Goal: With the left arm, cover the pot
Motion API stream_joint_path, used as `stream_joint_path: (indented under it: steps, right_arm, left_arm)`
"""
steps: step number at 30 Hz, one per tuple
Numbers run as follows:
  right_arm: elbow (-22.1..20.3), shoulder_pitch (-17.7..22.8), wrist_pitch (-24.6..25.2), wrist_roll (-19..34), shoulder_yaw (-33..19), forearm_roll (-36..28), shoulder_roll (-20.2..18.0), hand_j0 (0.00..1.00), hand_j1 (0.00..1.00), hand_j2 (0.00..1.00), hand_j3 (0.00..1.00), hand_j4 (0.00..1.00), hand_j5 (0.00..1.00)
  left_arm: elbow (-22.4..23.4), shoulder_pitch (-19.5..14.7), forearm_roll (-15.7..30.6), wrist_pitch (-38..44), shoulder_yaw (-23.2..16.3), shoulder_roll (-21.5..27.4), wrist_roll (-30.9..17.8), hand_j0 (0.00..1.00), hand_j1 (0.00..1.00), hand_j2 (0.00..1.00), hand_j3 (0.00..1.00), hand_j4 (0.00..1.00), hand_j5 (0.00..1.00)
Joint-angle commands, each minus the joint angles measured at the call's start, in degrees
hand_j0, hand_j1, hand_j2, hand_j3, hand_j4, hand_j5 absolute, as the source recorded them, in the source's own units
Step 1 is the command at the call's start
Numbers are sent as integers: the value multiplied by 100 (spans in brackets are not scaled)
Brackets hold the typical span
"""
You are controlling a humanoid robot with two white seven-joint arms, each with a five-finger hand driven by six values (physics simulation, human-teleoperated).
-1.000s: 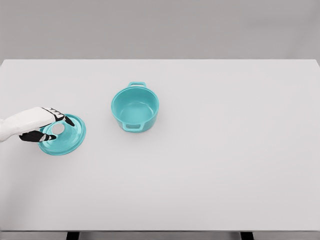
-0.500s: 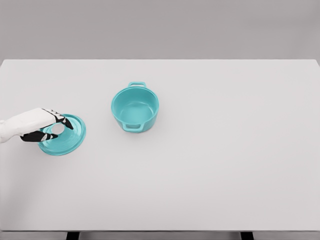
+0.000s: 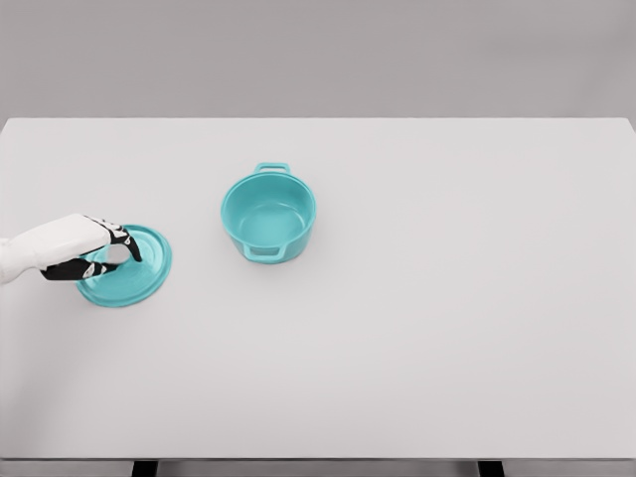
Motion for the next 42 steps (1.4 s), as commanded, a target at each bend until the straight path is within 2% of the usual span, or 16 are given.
stream_joint_path:
  steps: [1,9,14,28,33,42]
  right_arm:
    - [3,0,0,1,1,2,1,100,100,100,100,100,100]
    - [3,0,0,1,1,2,1,100,100,100,100,100,100]
    - [3,0,0,1,1,2,1,100,100,100,100,100,100]
    - [3,0,0,1,1,2,1,100,100,100,100,100,100]
    - [-6,0,0,1,1,2,1,100,100,100,100,100,100]
    - [3,0,0,1,1,2,1,100,100,100,100,100,100]
  left_arm:
    - [-30,-9,47,12,5,19,2,51,51,51,51,51,51]
    - [-206,-18,100,12,57,98,20,51,51,51,51,51,51]
    - [-215,-141,109,12,57,142,28,51,51,51,51,51,51]
    - [-593,-352,258,12,66,142,46,51,51,51,51,51,51]
    - [-611,-527,276,12,5,116,46,51,51,51,51,51,51]
    - [-611,-642,240,12,-4,-60,46,51,51,51,51,51,51]
